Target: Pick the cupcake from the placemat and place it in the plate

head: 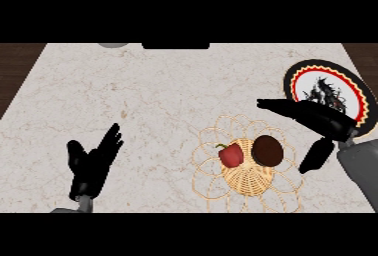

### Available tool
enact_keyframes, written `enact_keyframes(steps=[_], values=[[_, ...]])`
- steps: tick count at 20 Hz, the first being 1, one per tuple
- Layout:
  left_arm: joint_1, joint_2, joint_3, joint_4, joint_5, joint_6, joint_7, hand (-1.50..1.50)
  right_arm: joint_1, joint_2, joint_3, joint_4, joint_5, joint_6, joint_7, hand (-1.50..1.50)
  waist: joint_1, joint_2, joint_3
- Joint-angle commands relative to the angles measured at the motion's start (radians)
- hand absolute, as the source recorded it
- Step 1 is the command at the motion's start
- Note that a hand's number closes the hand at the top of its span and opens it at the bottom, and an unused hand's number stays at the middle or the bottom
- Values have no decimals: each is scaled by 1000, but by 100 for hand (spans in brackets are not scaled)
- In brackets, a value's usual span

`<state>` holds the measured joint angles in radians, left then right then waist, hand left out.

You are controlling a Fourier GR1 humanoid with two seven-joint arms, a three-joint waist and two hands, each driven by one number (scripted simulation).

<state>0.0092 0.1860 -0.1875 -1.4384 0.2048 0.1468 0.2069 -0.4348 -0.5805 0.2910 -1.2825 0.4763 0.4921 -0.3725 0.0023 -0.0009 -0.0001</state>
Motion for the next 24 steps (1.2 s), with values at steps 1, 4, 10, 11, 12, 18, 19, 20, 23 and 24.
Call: enact_keyframes(steps=[1,4,10,11,12,18,19,20,23,24], values=[[36,-1,9,-10,-12,-17,-2,0,96,33,16,-7,77,-35,-38,-150,0,0,0],[28,4,35,-36,-17,-31,35,0,91,101,-12,-44,109,-15,17,-150,1,0,0],[34,9,78,-14,-7,-77,-2,0,94,136,9,-46,244,-64,40,-150,2,0,0],[24,-17,68,-3,-26,-51,-1,0,152,104,-12,-60,261,-111,-6,-150,-1,0,0],[110,-32,26,-73,-49,-44,-24,0,107,118,-32,-14,266,-100,9,-150,4,0,0],[4,-75,55,-23,-73,-28,54,0,94,187,-39,67,369,-124,-33,-150,1,1,0],[3,-33,105,98,-42,-116,-72,0,88,223,-19,77,378,-128,0,-150,1,2,0],[41,-52,72,-20,-79,-71,-2,0,58,206,-61,123,387,-111,-56,-150,3,1,0],[4,-73,84,40,-84,-73,-33,0,104,265,-11,122,442,-164,-30,-150,0,1,0],[-42,-43,112,37,-76,-82,28,0,42,235,-41,216,452,-159,-86,-150,2,2,0]])
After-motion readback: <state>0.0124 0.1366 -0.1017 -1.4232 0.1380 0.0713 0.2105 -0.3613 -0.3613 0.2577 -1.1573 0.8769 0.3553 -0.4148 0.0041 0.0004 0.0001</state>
